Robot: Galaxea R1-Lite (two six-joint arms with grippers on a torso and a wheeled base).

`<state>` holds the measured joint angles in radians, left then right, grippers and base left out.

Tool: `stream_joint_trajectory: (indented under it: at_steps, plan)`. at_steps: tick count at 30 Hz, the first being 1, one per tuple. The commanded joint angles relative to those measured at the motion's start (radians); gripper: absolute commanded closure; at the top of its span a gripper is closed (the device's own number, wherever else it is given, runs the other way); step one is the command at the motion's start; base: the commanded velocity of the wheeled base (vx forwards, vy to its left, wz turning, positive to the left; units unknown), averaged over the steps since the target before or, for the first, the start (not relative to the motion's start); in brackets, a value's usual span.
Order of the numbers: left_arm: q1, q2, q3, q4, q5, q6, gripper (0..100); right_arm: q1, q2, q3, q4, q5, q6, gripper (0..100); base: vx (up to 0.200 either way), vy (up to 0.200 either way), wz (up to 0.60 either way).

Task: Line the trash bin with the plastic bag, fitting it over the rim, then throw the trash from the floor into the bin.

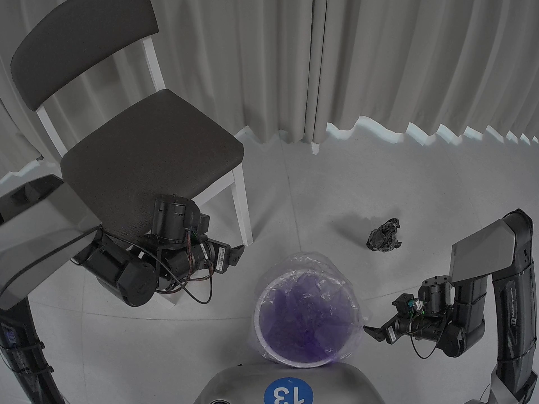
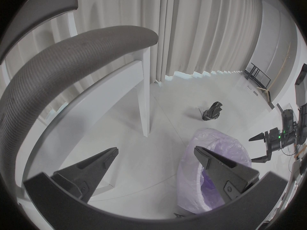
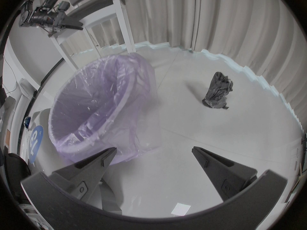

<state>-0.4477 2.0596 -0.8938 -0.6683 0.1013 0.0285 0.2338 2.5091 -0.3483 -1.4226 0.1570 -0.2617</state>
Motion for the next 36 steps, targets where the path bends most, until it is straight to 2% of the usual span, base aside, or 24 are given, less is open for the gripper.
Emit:
stream_joint_trajectory:
  at_steps: [1, 10, 18, 28, 33, 34, 36]
  plan:
    - [0.001, -0.024, 0.004, -0.002, 0.002, -0.001, 0, 0.005, 0.016, -0.106, 0.085, 0.003, -0.002, 0, 0.000, 0.000, 0.00]
    - [0.001, -0.059, 0.006, -0.001, 0.002, -0.001, 0, 0.005, -0.009, -0.334, 0.352, 0.003, -0.007, 0, 0.000, 0.000, 0.00]
    - [0.004, -0.085, 0.036, -0.002, -0.002, -0.001, 0, -0.059, -0.012, -0.563, 0.600, 0.010, -0.005, 0, 0.000, 0.000, 0.00]
    - [0.001, -0.105, 0.046, -0.002, -0.003, -0.002, 0, -0.139, -0.141, -0.485, 0.629, 0.016, -0.008, 0, 0.000, 0.000, 0.00]
    - [-0.002, -0.124, 0.058, -0.002, -0.002, -0.002, 0, -0.151, -0.207, -0.492, 0.620, 0.012, 0.070, 0, 0.000, 0.000, 0.00]
    - [-0.014, -0.133, 0.070, -0.002, 0.000, -0.006, 0, -0.126, -0.208, -0.517, 0.602, 0.007, 0.191, 0, 0.000, 0.000, 0.00]
    - [-0.019, -0.136, 0.076, -0.002, 0.002, -0.016, 0, -0.103, -0.207, -0.534, 0.587, 0.001, 0.260, 0, 0.000, 0.000, 0.00]
